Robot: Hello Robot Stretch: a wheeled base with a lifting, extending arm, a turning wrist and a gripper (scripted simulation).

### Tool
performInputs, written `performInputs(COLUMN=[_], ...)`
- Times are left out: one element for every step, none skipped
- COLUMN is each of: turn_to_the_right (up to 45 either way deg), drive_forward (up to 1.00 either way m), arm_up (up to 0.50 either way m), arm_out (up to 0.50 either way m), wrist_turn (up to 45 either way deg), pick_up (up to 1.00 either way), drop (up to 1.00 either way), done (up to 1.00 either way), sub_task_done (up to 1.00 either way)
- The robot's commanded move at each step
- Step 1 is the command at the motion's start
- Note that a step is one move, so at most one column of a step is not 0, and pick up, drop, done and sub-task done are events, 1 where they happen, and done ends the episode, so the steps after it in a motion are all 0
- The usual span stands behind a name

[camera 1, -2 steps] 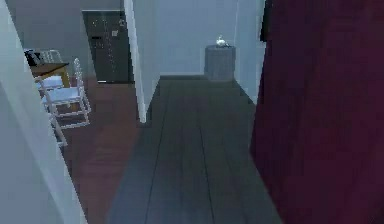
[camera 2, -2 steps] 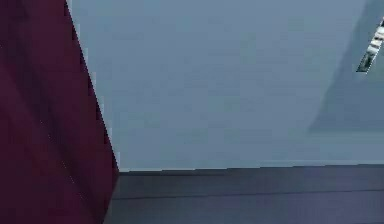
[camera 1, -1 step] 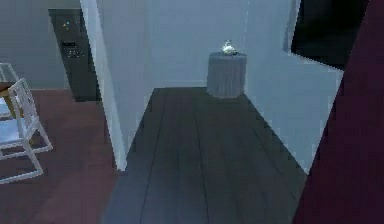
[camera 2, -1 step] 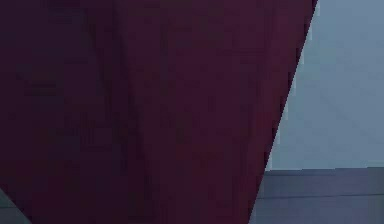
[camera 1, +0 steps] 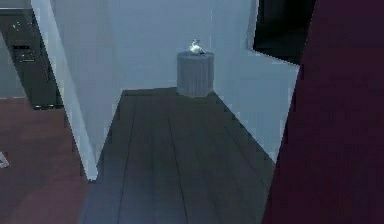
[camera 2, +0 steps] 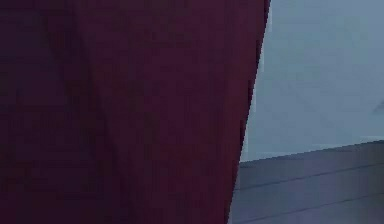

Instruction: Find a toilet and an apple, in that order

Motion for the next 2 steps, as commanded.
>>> performInputs(turn_to_the_right=[0.0, -45.0], drive_forward=[0.05, 0.0], arm_up=[0.0, 0.0], arm_out=[0.0, 0.0], wrist_turn=[0.0, 0.0], pick_up=[0.0, 0.0], drop=[0.0, 0.0], done=[0.0, 0.0], sub_task_done=[0.0, 0.0])
